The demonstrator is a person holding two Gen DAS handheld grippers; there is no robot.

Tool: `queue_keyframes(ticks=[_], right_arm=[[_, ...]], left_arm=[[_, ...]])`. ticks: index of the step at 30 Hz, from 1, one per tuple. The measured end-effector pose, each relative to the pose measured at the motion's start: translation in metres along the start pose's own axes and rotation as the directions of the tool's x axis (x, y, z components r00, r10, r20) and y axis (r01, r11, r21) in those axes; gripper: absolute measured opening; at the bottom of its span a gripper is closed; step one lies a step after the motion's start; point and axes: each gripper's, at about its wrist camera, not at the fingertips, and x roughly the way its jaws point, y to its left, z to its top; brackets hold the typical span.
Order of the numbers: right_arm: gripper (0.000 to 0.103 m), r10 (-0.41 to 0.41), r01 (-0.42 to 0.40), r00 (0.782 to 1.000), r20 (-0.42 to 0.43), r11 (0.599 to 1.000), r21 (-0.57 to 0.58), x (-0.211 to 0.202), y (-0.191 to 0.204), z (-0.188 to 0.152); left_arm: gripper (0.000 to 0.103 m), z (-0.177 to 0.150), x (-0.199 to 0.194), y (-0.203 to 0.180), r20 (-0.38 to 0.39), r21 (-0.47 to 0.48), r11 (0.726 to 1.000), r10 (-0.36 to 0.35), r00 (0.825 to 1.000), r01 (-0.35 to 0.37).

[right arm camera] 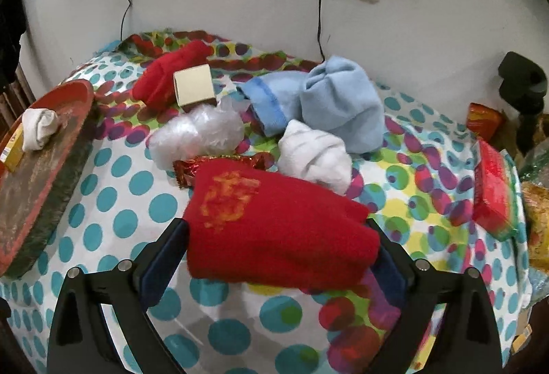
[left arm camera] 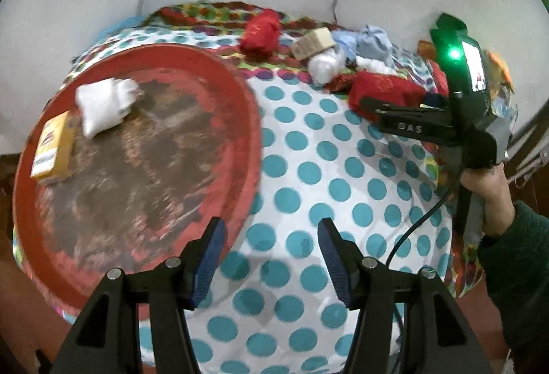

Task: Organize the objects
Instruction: 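Move the right gripper back to the red knitted item and grasp it, then grasp the red wrapped candy bar with the left gripper while right holds red knit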

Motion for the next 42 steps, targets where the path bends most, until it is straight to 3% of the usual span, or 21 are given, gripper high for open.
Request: queue_keyframes(ticks=[5,10,13,18,21,30,35,39,42], right_arm=[[0.050,0.084,-0.084,0.996,0.017,0.996,0.016,-0.003,-0.006,-0.006],[0.045,0.069,-0.071,0.996,0.052,0.997,0.037,-0.021,-0.024,-0.015],[0.045,0.028,-0.033,0.997,0.072,0.997,0.069,-0.032,-0.047,-0.025],[0.045,-0.019,0.011,0.998,0.059,0.992,0.124,-0.034,-0.091,-0.046],[0.046,0.033,-0.044,0.997,0.069,0.985,0.169,-0.036,-0.102,-0.052],[0.051,0.018,-0.020,1.000,0.017,0.991,0.129,-0.026,-0.093,-0.050],[0.053,0.033,-0.036,0.999,0.020,0.990,0.138,-0.026,-0.096,-0.050],[0.054,0.029,-0.031,0.999,0.016,0.991,0.130,-0.025,-0.095,-0.050],[0.054,0.038,-0.040,0.999,0.020,0.990,0.137,-0.026,-0.096,-0.051]], left_arm=[[0.057,0.024,0.016,-0.026,0.019,0.096,0.995,0.015,1.000,-0.017],[0.057,0.046,0.037,-0.055,0.021,0.161,0.984,-0.077,0.997,0.072],[0.058,0.059,0.049,-0.067,0.008,0.177,0.970,-0.173,0.985,0.169],[0.057,0.085,0.067,-0.088,-0.044,0.213,0.910,-0.356,0.933,0.357],[0.058,0.101,0.076,-0.102,-0.076,0.259,0.886,-0.378,0.923,0.385],[0.057,0.145,0.097,-0.138,-0.079,0.439,0.859,-0.255,0.964,0.263],[0.058,0.153,0.114,-0.153,-0.083,0.549,0.818,-0.152,0.985,0.172],[0.058,0.157,0.133,-0.154,-0.083,0.592,0.801,-0.051,0.995,0.090],[0.058,0.157,0.142,-0.143,-0.087,0.588,0.807,-0.004,0.996,0.055]])
